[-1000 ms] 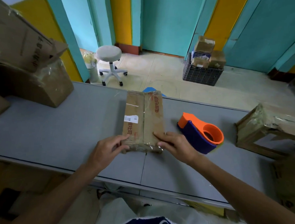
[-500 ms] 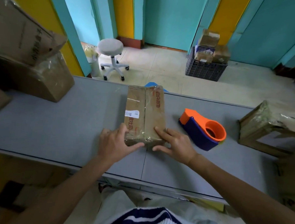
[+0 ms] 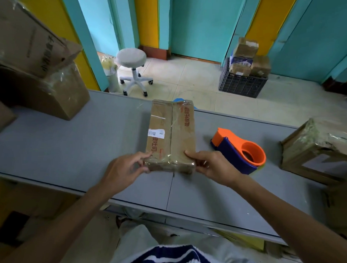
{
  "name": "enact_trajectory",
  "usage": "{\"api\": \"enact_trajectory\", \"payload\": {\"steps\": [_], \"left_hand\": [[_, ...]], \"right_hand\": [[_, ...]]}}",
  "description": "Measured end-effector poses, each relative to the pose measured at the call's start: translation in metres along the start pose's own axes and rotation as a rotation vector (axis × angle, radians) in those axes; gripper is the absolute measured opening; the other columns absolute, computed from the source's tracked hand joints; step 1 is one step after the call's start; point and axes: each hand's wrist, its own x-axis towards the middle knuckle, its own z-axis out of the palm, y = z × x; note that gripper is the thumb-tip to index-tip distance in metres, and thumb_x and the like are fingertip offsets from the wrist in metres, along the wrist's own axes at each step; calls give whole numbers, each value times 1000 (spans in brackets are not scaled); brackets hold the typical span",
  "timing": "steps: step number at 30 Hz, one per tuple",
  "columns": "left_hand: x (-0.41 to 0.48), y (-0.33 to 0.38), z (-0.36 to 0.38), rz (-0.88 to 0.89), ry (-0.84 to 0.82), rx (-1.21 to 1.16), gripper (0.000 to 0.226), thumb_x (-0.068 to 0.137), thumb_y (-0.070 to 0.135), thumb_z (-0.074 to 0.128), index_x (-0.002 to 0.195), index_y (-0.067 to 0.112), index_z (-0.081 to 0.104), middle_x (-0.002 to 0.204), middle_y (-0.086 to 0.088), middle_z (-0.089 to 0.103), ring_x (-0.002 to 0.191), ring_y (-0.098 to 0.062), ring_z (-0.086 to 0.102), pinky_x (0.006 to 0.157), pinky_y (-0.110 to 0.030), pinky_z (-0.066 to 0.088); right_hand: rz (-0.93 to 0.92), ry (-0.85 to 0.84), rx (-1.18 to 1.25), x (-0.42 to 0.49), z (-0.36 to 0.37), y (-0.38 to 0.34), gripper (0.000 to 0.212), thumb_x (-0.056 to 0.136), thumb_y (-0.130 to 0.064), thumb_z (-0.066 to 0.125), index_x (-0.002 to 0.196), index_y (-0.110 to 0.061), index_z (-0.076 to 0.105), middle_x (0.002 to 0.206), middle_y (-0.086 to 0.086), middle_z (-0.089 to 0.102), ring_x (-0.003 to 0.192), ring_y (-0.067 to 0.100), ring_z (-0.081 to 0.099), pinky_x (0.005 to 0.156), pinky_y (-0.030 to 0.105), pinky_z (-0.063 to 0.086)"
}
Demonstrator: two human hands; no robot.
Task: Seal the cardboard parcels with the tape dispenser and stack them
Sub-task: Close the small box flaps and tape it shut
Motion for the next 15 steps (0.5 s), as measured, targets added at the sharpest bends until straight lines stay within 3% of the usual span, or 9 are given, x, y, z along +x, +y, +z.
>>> {"api": "enact_trajectory", "payload": {"steps": [2, 4, 6, 7, 9, 11, 13, 15], "left_hand": [[5, -2, 4, 15, 37, 78, 39, 76, 22, 73, 112, 31, 58, 75, 16, 66, 59, 1, 57, 53, -11, 40], [6, -2, 15, 12, 102, 147, 34, 74, 28, 67, 104, 29, 51, 68, 6, 69, 49, -11, 59, 45, -14, 43], [2, -1, 24, -9, 154, 130, 33, 74, 27, 68, 101, 27, 49, 66, 0, 68, 47, -13, 58, 41, -20, 46], [1, 0, 26, -24, 163, 86, 37, 73, 27, 72, 101, 28, 48, 65, 0, 67, 48, -10, 55, 43, -21, 47], [2, 2, 25, -38, 157, 39, 46, 67, 37, 78, 101, 30, 47, 63, 4, 63, 49, -3, 50, 47, -18, 45], [8, 4, 23, -28, 196, 100, 44, 68, 59, 66, 92, 29, 46, 58, 6, 62, 44, -6, 51, 41, -21, 44], [16, 7, 23, -28, 240, 163, 47, 74, 72, 44, 86, 26, 43, 53, 5, 62, 38, -13, 53, 38, -20, 40], [18, 6, 26, -7, 265, 215, 49, 80, 73, 34, 86, 25, 43, 48, 4, 59, 35, -16, 52, 36, -19, 38]], "right_hand": [[-56, 77, -167, 1, 8, 1, 50, 73, -15, 71, 121, -8, 63, 80, 6, 67, 66, 23, 63, 59, 28, 50], [-29, 174, -228, 1, 19, -4, 47, 69, -18, 68, 114, -8, 67, 75, 4, 66, 62, 23, 63, 51, 28, 51], [14, 214, -178, 0, 24, -8, 45, 69, -16, 66, 113, -8, 66, 78, 6, 67, 65, 23, 62, 56, 30, 53], [13, 200, -135, 0, 24, -10, 45, 70, -16, 67, 115, -7, 65, 80, 7, 67, 67, 20, 61, 61, 27, 52], [16, 111, -24, 1, 16, -10, 49, 72, -20, 75, 118, -5, 63, 79, 3, 62, 65, 11, 54, 66, 9, 42], [71, 74, -3, 7, 8, -8, 52, 73, -26, 79, 119, -6, 63, 78, -1, 60, 65, 8, 53, 67, 5, 39], [84, 155, -84, 10, 13, -9, 45, 76, -30, 75, 114, -8, 67, 81, 3, 69, 68, 17, 63, 68, 16, 49], [73, 254, -143, 8, 22, -10, 41, 74, -31, 71, 107, -7, 70, 87, 6, 73, 69, 21, 68, 64, 30, 55]]}}
